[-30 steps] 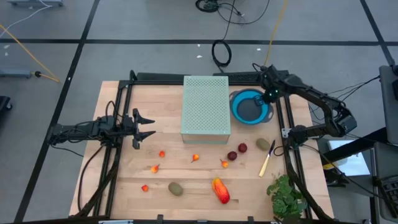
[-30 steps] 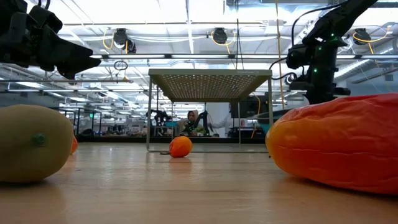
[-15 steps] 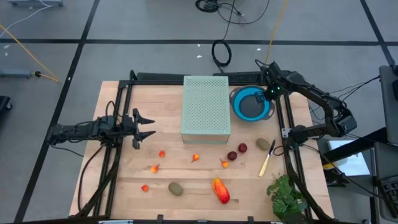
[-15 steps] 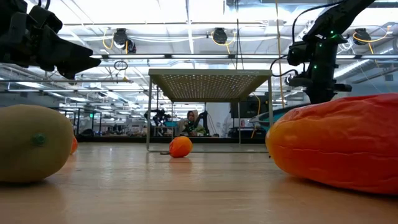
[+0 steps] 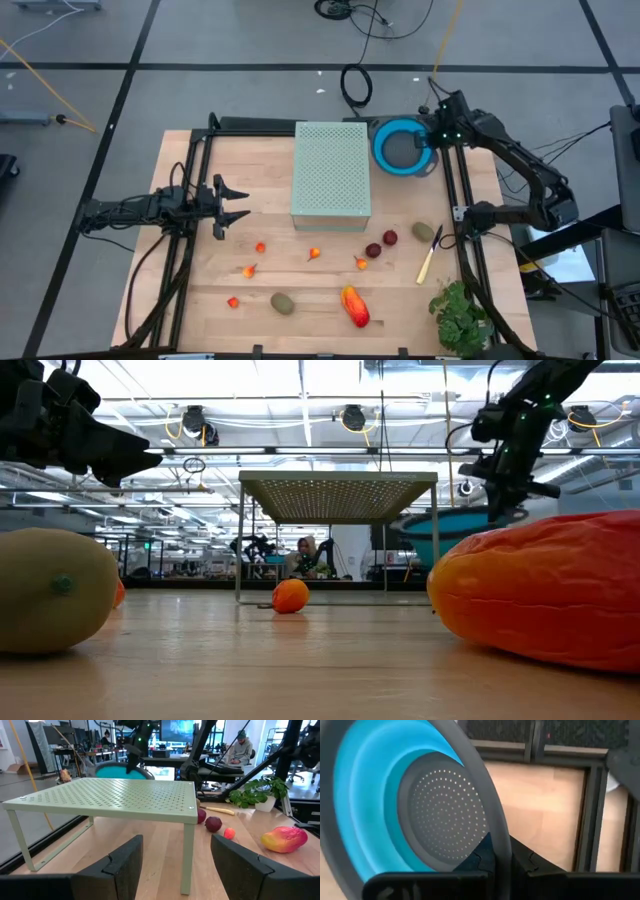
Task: Pick & Place Fruit
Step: Put the blue strainer bowl on the shelf
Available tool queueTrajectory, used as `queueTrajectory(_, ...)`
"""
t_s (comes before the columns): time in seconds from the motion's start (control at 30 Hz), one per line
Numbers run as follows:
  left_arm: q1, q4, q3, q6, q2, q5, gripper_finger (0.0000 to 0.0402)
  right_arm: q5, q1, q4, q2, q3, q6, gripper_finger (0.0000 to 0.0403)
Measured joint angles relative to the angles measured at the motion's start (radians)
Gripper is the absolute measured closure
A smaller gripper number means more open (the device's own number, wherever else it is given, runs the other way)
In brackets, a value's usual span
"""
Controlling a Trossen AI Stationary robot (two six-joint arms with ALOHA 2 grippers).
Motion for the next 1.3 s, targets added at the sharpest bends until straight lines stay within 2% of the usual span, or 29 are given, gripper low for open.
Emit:
queueTrajectory(0.23, 0.000, 0.000, 0.000, 0.000, 0.000, 0.000, 0.0167, -0.020, -0.018, 0.063, -0.027, 0.000, 0.021, 0.0397)
queueTrajectory(0.5, 0.000, 0.000, 0.000, 0.000, 0.000, 0.000, 0.0167, 0.006, -0.018, 0.136, -0.048, 0.000, 0.039, 0.0397)
queueTrajectory(1.1, 0.000, 0.000, 0.000, 0.000, 0.000, 0.001, 0.0167, 0.002, -0.026, 0.163, -0.059, 0.000, 0.039, 0.0397)
queueTrajectory(1.3, 0.000, 0.000, 0.000, 0.000, 0.000, 0.001, 0.0167, 0.003, -0.038, 0.262, -0.109, 0.000, 0.003, 0.0397)
